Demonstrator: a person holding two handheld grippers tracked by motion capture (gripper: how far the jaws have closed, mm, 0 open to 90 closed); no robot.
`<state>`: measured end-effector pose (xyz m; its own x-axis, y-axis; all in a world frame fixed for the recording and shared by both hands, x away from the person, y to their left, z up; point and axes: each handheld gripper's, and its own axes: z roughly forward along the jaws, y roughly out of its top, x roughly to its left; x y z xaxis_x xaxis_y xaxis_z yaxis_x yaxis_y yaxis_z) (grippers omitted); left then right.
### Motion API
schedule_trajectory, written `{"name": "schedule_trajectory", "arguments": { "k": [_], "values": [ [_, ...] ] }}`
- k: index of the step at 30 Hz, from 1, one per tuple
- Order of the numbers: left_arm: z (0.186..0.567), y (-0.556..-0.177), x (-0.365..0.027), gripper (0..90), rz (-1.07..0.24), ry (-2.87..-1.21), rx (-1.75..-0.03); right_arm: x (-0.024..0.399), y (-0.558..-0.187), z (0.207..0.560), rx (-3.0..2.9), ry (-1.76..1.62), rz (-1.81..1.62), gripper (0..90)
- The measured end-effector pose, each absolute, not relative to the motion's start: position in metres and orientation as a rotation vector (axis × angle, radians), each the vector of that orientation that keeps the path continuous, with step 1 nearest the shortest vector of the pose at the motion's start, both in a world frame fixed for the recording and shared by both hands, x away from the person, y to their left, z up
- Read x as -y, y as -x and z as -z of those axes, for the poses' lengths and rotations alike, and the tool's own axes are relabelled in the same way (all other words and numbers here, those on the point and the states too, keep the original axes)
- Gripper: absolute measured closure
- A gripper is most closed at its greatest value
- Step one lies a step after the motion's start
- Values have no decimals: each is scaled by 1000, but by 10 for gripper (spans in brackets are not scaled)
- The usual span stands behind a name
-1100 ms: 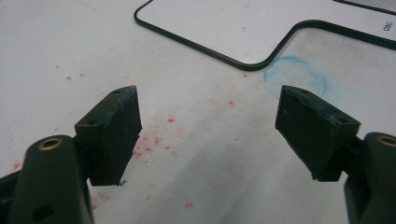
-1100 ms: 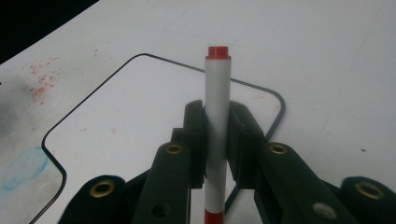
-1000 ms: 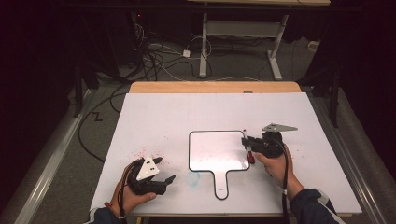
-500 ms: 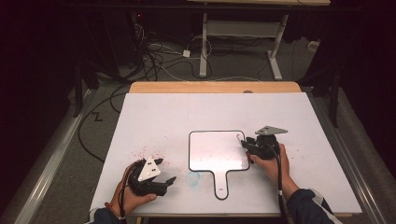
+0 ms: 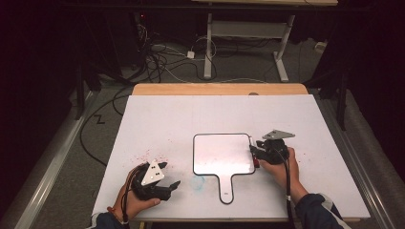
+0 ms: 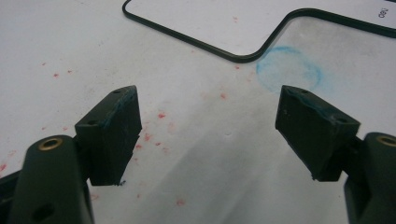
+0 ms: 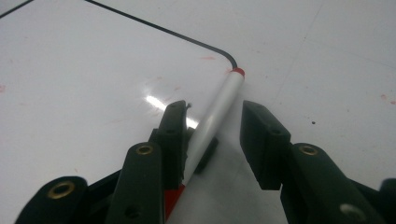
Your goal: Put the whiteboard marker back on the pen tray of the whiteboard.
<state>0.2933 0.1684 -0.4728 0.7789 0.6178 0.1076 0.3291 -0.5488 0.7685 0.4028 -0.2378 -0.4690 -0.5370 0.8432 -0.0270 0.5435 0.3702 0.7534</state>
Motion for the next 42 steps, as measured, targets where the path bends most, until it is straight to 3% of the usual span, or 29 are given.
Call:
{"name": "schedule_trajectory", "arguments": {
  "k": [24,34,42],
  "values": [
    [473,-296,-168,214,-480,-2189,-710,245,-377,423,-2139,-917,-1172,328],
    [472,-299,-169,214,-503,-2162,-737,257,-353,411,-2136,-814,-1198,270],
    [473,-299,-167,213,-503,-2179,-732,277,-336,409,-2094,-819,-1231,273]
  ]
}}
